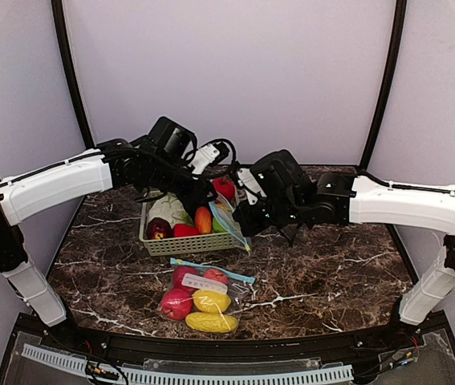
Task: Place the food in the zip-top bag and seal the zipper
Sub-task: Pass from the right arm to the left
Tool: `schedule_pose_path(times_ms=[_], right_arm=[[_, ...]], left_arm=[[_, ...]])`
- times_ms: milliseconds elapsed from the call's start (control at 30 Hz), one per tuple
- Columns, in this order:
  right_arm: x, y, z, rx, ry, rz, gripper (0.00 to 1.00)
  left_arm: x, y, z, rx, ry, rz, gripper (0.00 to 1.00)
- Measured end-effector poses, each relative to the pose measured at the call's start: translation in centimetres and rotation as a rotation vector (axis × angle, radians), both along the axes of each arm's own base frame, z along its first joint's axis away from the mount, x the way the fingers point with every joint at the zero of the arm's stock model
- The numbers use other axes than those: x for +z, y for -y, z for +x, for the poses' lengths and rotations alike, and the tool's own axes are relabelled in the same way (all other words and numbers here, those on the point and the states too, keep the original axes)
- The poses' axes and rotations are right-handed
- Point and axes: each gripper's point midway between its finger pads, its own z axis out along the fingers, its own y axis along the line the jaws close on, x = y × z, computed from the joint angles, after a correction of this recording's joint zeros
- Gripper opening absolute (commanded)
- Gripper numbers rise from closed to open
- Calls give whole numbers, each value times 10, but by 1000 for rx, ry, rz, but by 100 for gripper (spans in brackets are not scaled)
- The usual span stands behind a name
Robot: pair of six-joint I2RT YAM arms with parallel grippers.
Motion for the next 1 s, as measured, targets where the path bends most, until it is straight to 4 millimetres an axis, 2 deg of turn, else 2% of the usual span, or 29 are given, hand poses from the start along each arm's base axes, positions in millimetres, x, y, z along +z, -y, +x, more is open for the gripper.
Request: schedule_pose_path(times_ms=[200,267,367,533,667,867,1000], right_arm=[[0,1,0,6,5,-8,0],[-1,1,0,5,5,-11,0],[-2,4,2,-12,11,-21,1],[-4,15,9,-87,14,-45,33],[-4,20,12,-145,3,-34,56],[-3,22,15,-249,-50,35,77],[-18,31,15,-346,-91,56,81]], left_arm=[[-2,-1,0,-14,10,15,5],[-5,-1,-1,-20,8,21,1],[-15,-2,-3,-24,-8,33,1],[-27,-4,-5,21,-50,10,1],[-24,-7,-3,137,-94,-84,1],[-16,-14,2,325,-145,-263,1],[-14,-17,3,400,-173,-356,1]])
